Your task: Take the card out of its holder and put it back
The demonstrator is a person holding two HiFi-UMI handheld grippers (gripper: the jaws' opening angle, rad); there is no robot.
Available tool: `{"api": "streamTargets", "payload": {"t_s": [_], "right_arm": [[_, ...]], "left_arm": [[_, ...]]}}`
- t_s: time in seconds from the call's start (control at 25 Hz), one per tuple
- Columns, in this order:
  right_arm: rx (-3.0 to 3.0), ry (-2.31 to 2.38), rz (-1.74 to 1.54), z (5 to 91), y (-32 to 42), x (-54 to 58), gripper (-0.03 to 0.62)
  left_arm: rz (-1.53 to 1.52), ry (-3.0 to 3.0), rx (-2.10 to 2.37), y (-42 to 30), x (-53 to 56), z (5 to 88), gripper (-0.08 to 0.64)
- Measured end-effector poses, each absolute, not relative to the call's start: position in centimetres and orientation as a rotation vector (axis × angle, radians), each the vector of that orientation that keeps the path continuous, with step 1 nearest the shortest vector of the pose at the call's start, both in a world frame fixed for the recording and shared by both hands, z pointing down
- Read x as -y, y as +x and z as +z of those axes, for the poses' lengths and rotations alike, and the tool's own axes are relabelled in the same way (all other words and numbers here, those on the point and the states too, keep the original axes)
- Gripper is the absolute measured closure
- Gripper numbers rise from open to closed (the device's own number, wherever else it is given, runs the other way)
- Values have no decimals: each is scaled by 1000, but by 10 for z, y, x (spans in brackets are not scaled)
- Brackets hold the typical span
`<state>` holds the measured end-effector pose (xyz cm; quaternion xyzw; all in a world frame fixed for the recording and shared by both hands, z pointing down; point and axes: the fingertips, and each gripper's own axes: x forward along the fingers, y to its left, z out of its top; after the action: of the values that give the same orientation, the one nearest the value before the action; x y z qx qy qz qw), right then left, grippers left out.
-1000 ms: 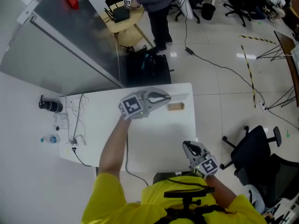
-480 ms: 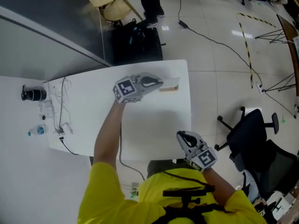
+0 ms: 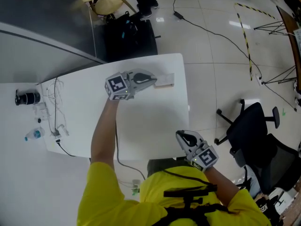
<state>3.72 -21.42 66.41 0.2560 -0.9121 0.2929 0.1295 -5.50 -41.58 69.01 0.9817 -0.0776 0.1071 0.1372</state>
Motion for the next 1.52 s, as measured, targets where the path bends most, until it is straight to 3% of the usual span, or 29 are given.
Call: {"api": "streamTargets", "payload": {"t_s": [1.08, 1.44, 1.52], "right_arm": [[2627, 786, 897, 675, 46, 217, 588], [2687, 854, 828, 632, 43, 233, 588], [2710, 894, 789, 622, 42, 243, 588]], "left_arm": [[370, 2784, 429, -70, 412, 731, 512], [333, 2760, 902, -112, 394, 660, 515], [255, 2698, 1109, -130, 386, 632, 550]]}}
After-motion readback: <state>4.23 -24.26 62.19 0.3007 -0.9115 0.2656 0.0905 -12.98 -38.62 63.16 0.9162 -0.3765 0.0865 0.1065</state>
